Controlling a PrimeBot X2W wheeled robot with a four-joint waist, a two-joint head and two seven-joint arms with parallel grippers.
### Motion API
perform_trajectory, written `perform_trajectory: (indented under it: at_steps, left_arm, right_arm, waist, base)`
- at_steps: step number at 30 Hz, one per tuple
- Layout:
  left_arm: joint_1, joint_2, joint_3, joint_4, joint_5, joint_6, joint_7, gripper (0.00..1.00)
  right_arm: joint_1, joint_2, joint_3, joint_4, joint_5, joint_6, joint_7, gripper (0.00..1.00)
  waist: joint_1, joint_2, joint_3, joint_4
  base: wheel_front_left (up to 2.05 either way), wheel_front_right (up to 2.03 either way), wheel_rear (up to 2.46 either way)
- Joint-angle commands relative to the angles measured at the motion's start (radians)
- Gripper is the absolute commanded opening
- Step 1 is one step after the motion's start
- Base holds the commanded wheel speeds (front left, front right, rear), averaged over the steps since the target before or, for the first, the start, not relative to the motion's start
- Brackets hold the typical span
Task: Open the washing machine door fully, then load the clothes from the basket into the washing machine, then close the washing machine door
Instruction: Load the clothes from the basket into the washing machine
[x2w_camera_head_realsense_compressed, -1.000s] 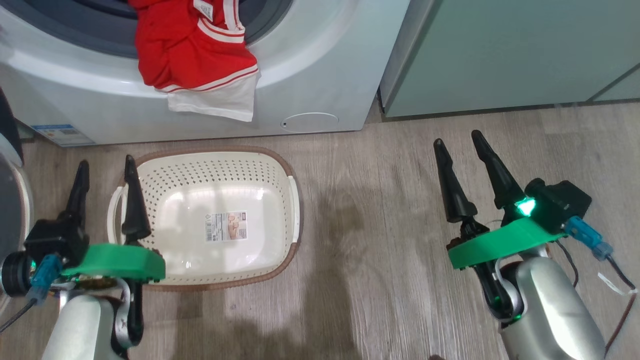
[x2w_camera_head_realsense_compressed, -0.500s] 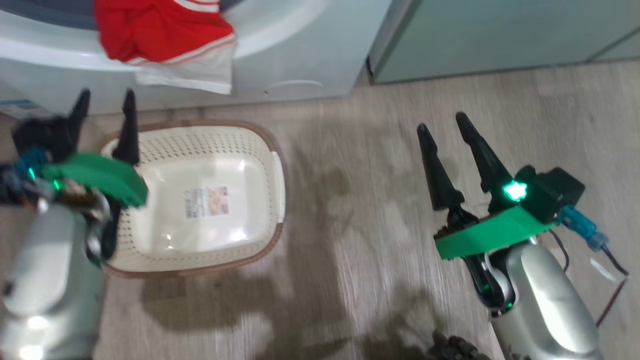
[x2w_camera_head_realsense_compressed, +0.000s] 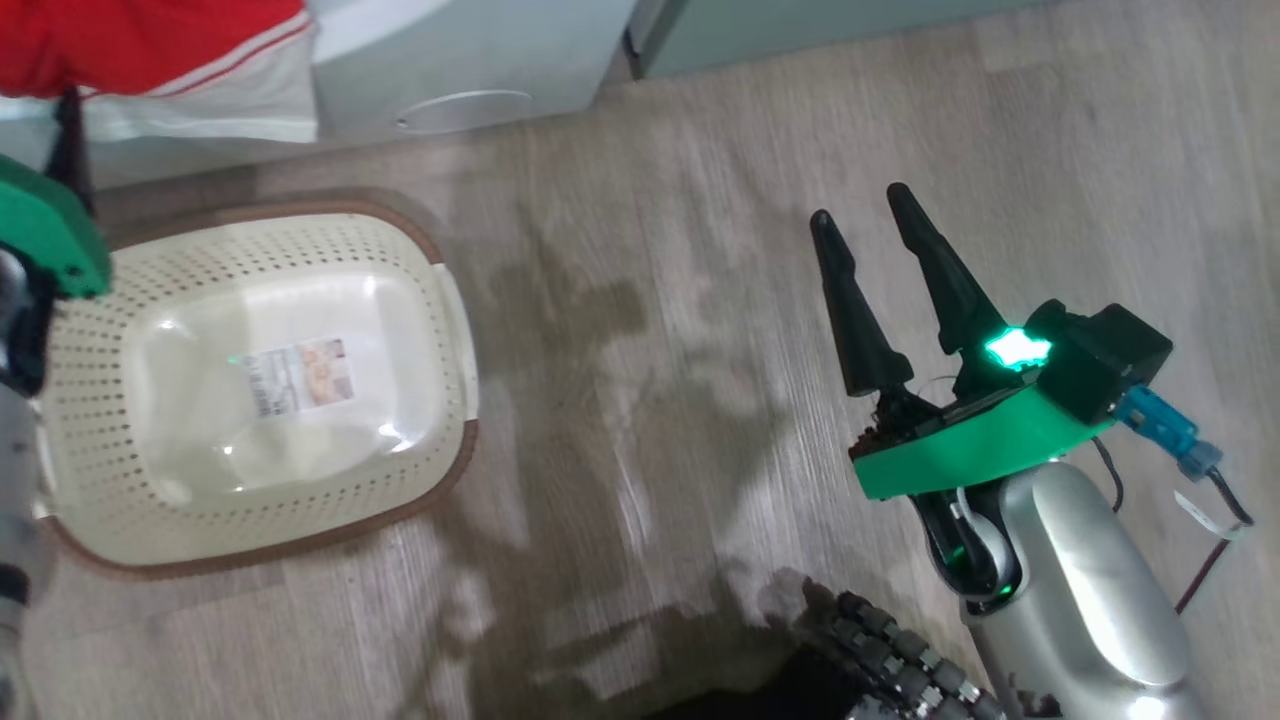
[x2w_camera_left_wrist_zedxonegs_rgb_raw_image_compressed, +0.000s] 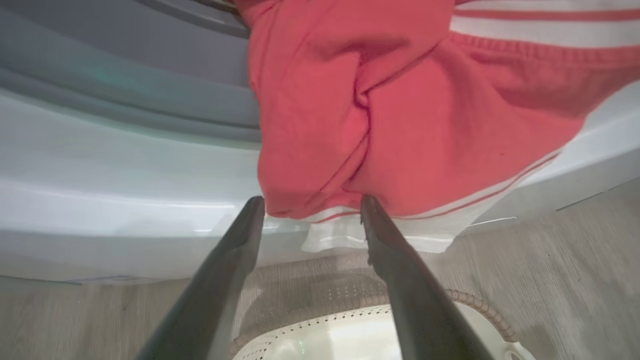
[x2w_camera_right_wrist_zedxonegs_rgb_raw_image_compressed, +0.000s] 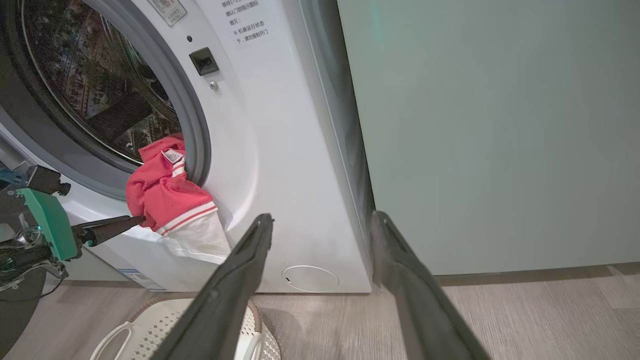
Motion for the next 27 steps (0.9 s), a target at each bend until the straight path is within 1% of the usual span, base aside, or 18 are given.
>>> perform_trajectory:
  at_steps: [1,4,10,11,12,17,20,23,27]
  left_arm:
    - [-0.040,0.065,0.022,-0.007,0.008,-0.003,-0.002,1.00]
    - [-0.083,0.083,0.012,0.037,0.015,-0.011,-0.008,1.00]
    - [-0.133,0.090,-0.006,0.099,0.013,-0.023,0.009,1.00]
    - [-0.141,0.090,-0.010,0.107,0.013,-0.025,0.009,0.43]
    - [-0.148,0.090,-0.014,0.117,0.011,-0.028,0.016,0.00]
    - [-0.168,0.082,-0.029,0.148,0.001,-0.035,0.041,0.00]
    - [-0.169,0.073,-0.039,0.143,-0.009,-0.039,0.062,0.00]
    - [-0.169,0.066,-0.043,0.112,-0.028,-0.043,0.096,0.00]
    - [-0.178,0.073,-0.051,0.020,-0.054,-0.048,0.157,0.00]
  right_arm:
    - [-0.010,-0.001,0.022,-0.038,0.009,0.000,-0.009,1.00]
    - [-0.013,-0.001,0.026,-0.043,0.015,0.000,-0.009,1.00]
    - [-0.014,-0.001,0.030,-0.047,0.025,0.000,-0.009,1.00]
    - [-0.014,-0.001,0.030,-0.048,0.026,0.000,-0.009,1.00]
    - [-0.014,-0.001,0.031,-0.048,0.028,0.000,-0.009,1.00]
    - [-0.010,-0.001,0.022,-0.046,0.035,0.000,-0.009,1.00]
    - [-0.001,-0.001,0.012,-0.044,0.035,0.000,-0.009,1.00]
    - [0.006,-0.001,0.001,-0.043,0.037,0.000,-0.009,1.00]
    - [0.007,-0.001,-0.002,-0.046,0.042,0.000,-0.009,1.00]
  waist:
    - [-0.0002,0.0000,0.015,-0.015]
    - [-0.0002,0.0000,0.023,-0.024]
    - [-0.0002,0.0000,0.028,-0.033]
    - [-0.0002,0.0000,0.029,-0.035]
    - [-0.0002,0.0000,0.029,-0.035]
    - [-0.0002,0.0000,0.020,-0.029]
    - [-0.0002,0.0000,0.006,-0.017]
    - [-0.0002,0.0000,-0.005,-0.001]
    - [-0.0002,0.0000,-0.012,0.014]
  base:
    - [0.00,0.00,0.00]
    - [0.00,0.00,0.00]
    - [0.00,0.00,0.00]
    - [0.00,0.00,0.00]
    - [0.00,0.00,0.00]
    - [0.00,0.00,0.00]
    - [0.00,0.00,0.00]
    - [0.00,0.00,0.00]
    - [0.00,0.00,0.00]
